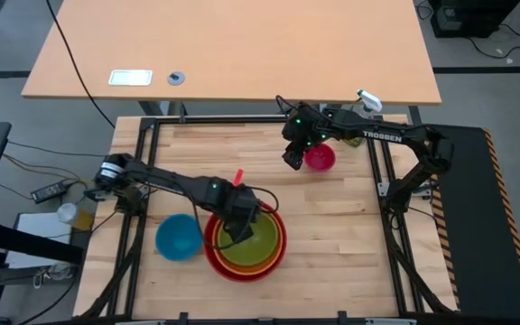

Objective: Nest bowls inside each other
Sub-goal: Stack the green bowl on top of the orange bowl

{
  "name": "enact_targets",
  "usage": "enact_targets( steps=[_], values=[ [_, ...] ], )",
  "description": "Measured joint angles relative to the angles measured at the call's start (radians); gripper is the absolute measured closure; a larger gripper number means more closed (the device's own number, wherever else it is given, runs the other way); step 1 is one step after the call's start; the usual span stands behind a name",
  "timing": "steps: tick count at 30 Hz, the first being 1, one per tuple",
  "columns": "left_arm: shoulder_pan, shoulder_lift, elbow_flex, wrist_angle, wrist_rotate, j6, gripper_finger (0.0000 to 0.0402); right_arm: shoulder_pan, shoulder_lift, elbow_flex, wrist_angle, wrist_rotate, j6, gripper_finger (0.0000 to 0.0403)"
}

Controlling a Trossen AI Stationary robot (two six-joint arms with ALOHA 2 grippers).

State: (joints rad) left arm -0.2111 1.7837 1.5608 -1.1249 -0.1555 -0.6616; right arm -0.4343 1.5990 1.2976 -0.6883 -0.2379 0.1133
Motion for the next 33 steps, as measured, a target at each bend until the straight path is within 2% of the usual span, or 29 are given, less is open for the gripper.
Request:
enact_targets(
  steps=[4, 6, 11, 14, 18, 22, 25, 29, 33],
  values=[
    [0.0, -0.048, 0.0, -0.071, -0.017, 0.018, 0.0208, 0.003, 0.0, 0.0, 0.0, 0.0, 0.0, 0.0245],
    [0.0, -0.073, 0.001, -0.122, -0.063, 0.034, 0.0195, 0.006, 0.0, 0.0, 0.0, -0.003, 0.006, 0.0245],
    [-0.031, -0.154, -0.02, -0.176, -0.188, 0.092, 0.0193, 0.014, 0.0, 0.0, 0.007, -0.002, 0.015, 0.0245],
    [-0.05, -0.241, -0.119, -0.127, -0.198, 0.099, 0.0202, 0.017, 0.0, 0.0, 0.013, 0.003, 0.021, 0.0245],
    [-0.051, -0.379, -0.295, 0.008, -0.183, 0.029, 0.0216, 0.022, 0.0, 0.0, 0.036, 0.006, 0.028, 0.0245],
    [-0.051, -0.499, -0.425, 0.001, -0.16, -0.087, 0.0224, 0.029, 0.0, 0.0, 0.057, 0.006, 0.049, 0.0245],
    [-0.05, -0.572, -0.496, 0.002, -0.089, -0.092, 0.0228, 0.039, 0.0, 0.0, 0.079, 0.006, 0.048, 0.0245],
    [-0.05, -0.599, -0.575, 0.008, 0.007, -0.039, 0.023, 0.05, 0.0, 0.0, 0.116, 0.006, 0.046, 0.0245],
    [-0.048, -0.6, -0.564, 0.113, 0.019, -0.024, 0.023, 0.058, 0.0, 0.0, 0.136, -0.015, 0.05, 0.0245]
  ],
)
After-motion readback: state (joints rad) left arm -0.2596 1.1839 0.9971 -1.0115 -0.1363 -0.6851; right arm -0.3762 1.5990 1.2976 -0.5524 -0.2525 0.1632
